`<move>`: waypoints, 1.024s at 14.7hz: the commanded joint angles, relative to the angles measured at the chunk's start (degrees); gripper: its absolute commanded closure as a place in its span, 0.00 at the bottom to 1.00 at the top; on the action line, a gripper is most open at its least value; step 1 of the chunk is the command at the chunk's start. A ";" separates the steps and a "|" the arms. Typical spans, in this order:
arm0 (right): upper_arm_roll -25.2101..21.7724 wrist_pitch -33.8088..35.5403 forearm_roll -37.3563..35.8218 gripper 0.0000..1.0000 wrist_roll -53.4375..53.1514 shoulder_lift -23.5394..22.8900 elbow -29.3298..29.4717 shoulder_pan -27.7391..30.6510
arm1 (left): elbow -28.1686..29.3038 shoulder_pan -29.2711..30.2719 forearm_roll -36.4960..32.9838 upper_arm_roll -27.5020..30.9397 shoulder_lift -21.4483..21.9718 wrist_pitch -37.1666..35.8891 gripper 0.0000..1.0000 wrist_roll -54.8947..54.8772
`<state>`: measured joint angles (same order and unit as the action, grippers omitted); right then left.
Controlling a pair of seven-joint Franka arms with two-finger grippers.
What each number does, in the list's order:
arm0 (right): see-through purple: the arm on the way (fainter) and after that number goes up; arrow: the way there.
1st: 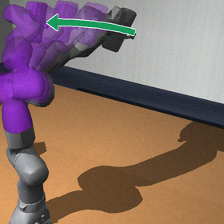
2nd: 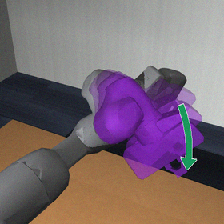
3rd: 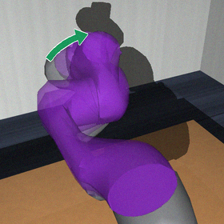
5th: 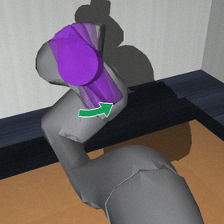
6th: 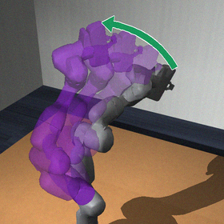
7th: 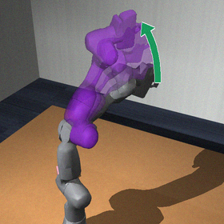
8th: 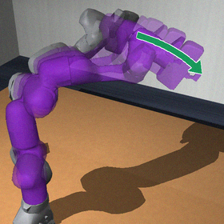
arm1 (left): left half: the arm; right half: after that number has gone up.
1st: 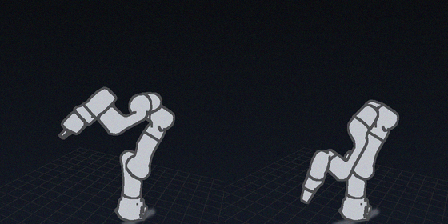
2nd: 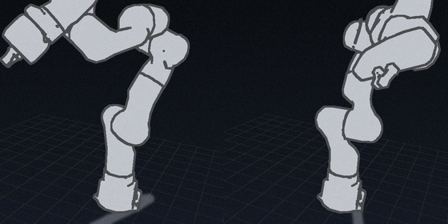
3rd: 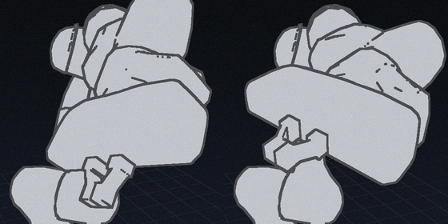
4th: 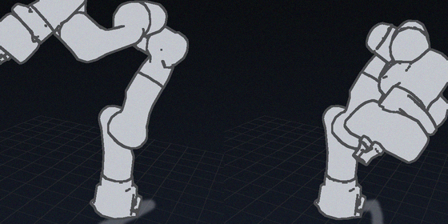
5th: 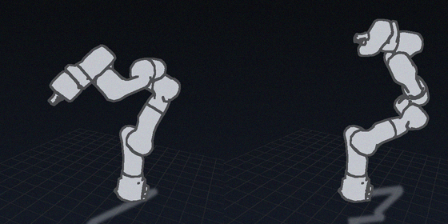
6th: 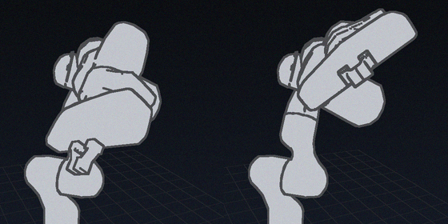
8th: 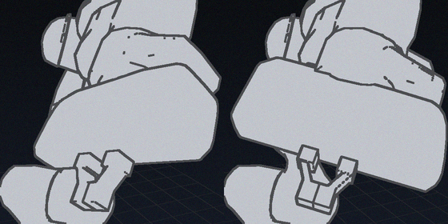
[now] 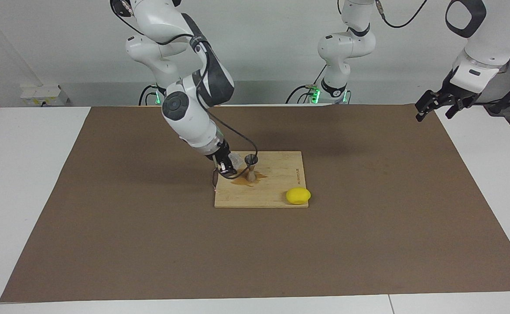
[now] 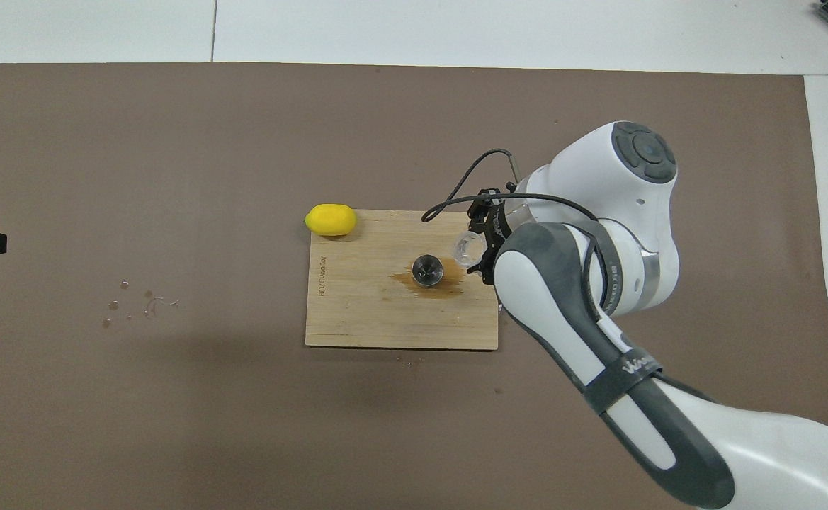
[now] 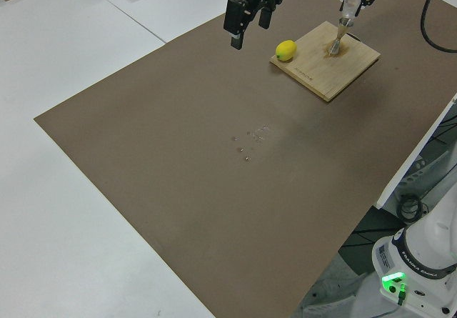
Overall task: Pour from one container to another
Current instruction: 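Carry the glass cup back and lower it to its spot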
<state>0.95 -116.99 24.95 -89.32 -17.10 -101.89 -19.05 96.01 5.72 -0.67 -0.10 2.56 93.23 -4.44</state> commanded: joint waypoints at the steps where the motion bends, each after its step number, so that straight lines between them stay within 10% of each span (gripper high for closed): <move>1: 0.55 -0.26 5.45 1.00 6.50 2.68 -5.32 4.01 | -1.53 -0.54 0.14 0.45 -1.68 0.72 0.00 0.58; 15: 0.63 -0.08 17.24 1.00 36.31 -0.38 -14.30 24.93 | -0.92 -3.79 -0.74 1.59 -1.07 -0.06 0.00 0.58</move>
<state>0.78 -117.02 40.03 -55.93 -16.42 -115.92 3.68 95.65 3.31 -0.75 0.28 1.41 93.65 -4.44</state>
